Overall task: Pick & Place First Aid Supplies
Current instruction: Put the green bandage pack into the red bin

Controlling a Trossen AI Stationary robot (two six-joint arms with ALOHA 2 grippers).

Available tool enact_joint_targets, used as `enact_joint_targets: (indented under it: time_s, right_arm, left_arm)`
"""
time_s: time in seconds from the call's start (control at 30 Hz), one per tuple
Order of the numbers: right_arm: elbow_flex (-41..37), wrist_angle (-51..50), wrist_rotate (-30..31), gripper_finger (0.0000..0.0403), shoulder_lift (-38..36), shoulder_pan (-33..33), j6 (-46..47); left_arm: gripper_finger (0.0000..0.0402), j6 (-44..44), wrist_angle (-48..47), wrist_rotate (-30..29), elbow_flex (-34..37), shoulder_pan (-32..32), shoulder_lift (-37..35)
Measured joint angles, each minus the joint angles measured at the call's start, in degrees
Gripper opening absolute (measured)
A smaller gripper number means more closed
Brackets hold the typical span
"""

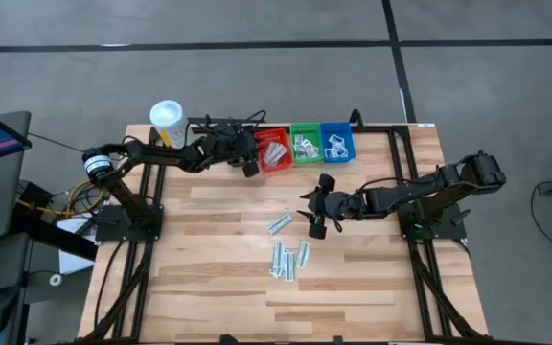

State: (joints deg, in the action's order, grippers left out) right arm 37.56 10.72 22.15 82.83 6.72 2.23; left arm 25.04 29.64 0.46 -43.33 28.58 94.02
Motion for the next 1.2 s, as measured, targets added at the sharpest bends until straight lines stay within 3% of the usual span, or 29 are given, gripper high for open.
enact_joint_targets:
  time_s: [0.27,0.43,0.67,0.9,1.2]
  right_arm:
    - [0.0,-0.46,-1.66,0.02,0.0,0.92,1.49]
    - [-1.32,-0.54,-7.25,0.0193,0.0,4.14,2.42]
    - [-3.04,0.15,-7.67,0.018,1.04,10.65,7.57]
    - [-3.03,8.46,-6.87,0.0161,11.84,13.19,8.03]
    - [-2.03,11.49,-6.87,0.0136,21.46,11.88,11.97]
  left_arm:
    - [0.0136,-2.39,-0.38,1.36,0.0,-0.42,0.0]
    - [0.0139,-4.56,-4.63,10.84,0.0,-3.01,0.0]
    - [0.0132,-4.6,-7.82,20.5,0.12,-10.24,0.0]
    - [0.0131,-4.58,-7.23,20.64,2.61,-17.97,0.02]
    - [0.0131,-7.83,-5.0,20.14,3.87,-21.37,0.04]
